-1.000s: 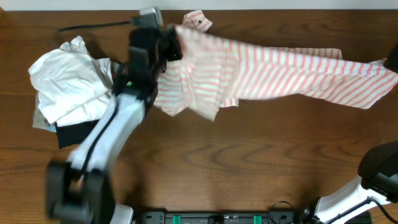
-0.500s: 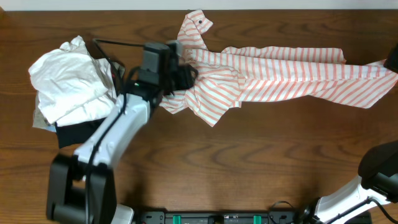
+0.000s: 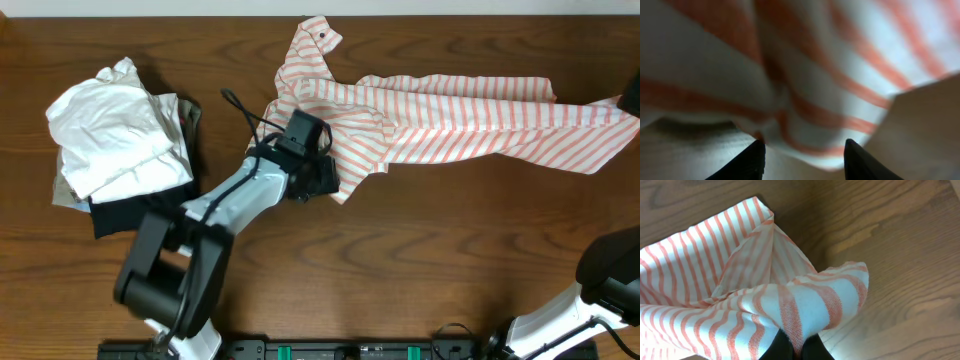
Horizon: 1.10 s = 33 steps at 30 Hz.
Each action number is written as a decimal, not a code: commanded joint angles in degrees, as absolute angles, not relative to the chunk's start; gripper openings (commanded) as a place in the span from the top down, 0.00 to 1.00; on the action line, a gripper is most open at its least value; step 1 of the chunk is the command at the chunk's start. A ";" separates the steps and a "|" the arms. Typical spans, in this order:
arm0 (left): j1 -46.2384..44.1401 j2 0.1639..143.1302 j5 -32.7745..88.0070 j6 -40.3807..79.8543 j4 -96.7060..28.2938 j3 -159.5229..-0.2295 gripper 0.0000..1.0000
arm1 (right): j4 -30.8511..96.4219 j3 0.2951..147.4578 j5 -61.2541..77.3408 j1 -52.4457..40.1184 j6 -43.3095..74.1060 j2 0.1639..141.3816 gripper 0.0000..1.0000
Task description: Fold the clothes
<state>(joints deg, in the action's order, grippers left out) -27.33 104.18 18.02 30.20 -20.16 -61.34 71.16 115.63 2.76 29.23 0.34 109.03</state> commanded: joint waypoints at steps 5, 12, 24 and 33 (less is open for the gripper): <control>-27.20 107.66 16.86 31.20 -16.10 -60.97 0.49 | 71.35 115.46 1.96 29.61 -0.49 108.88 0.99; -27.18 107.15 23.11 31.42 -15.38 -60.97 0.94 | 71.22 115.46 1.96 29.61 -0.49 108.88 0.99; -27.20 80.84 22.90 25.21 -14.04 -62.26 0.94 | 70.52 115.46 1.93 29.61 -0.47 108.88 0.99; -27.18 73.10 6.46 20.10 -0.93 -62.26 0.94 | 70.57 115.46 1.93 29.61 -0.49 108.88 0.99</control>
<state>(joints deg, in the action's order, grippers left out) -27.33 71.92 13.43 24.01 -3.49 -61.82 70.70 115.63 2.76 29.23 0.34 109.03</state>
